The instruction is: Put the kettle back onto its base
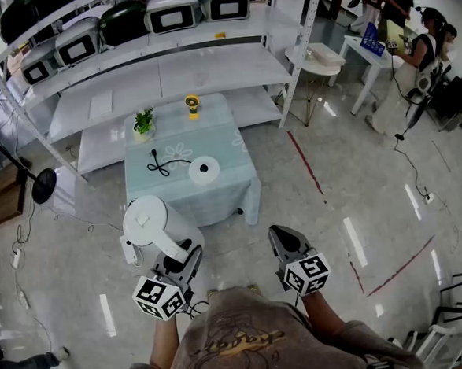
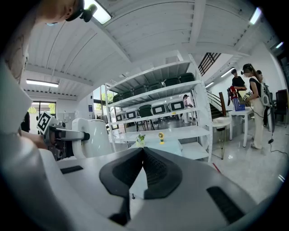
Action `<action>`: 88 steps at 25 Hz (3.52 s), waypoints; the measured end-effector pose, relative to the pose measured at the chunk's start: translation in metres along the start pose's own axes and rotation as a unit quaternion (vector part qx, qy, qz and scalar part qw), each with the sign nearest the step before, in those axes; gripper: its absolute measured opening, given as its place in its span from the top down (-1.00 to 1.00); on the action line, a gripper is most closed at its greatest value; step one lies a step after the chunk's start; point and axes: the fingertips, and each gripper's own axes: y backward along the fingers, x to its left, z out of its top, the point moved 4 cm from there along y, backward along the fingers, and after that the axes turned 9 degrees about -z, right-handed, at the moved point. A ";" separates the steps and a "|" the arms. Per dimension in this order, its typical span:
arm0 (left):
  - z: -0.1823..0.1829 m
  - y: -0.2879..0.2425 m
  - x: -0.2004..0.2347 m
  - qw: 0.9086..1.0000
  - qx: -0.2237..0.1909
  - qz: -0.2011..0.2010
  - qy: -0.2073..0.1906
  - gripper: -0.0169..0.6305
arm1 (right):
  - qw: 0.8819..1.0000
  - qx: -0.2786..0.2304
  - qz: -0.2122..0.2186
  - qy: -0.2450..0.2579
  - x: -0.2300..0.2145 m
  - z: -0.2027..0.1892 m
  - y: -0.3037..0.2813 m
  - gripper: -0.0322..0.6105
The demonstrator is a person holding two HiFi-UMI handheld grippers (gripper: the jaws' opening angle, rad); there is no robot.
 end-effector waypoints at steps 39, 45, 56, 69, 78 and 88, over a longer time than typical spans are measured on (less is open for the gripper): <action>0.030 -0.060 0.089 0.997 0.021 -0.060 -0.032 0.54 | 0.999 0.000 -0.032 -0.007 0.000 0.010 -0.089 0.89; 0.041 -0.116 0.125 0.998 0.017 -0.055 -0.033 0.54 | 1.000 0.006 -0.022 -0.015 -0.036 0.024 -0.147 0.89; 0.057 -0.198 0.176 0.998 0.023 -0.044 -0.035 0.53 | 1.000 0.016 0.000 -0.018 -0.090 0.046 -0.218 0.89; 0.064 -0.239 0.232 0.996 0.036 -0.075 -0.042 0.53 | 0.999 0.035 -0.019 -0.031 -0.091 0.047 -0.273 0.89; 0.034 -0.270 0.253 0.990 0.066 -0.115 -0.051 0.53 | 0.997 0.042 -0.052 -0.028 -0.102 0.048 -0.281 0.89; -0.007 -0.301 0.272 0.987 0.093 -0.129 -0.032 0.52 | 0.993 0.059 -0.094 -0.031 -0.122 0.039 -0.270 0.89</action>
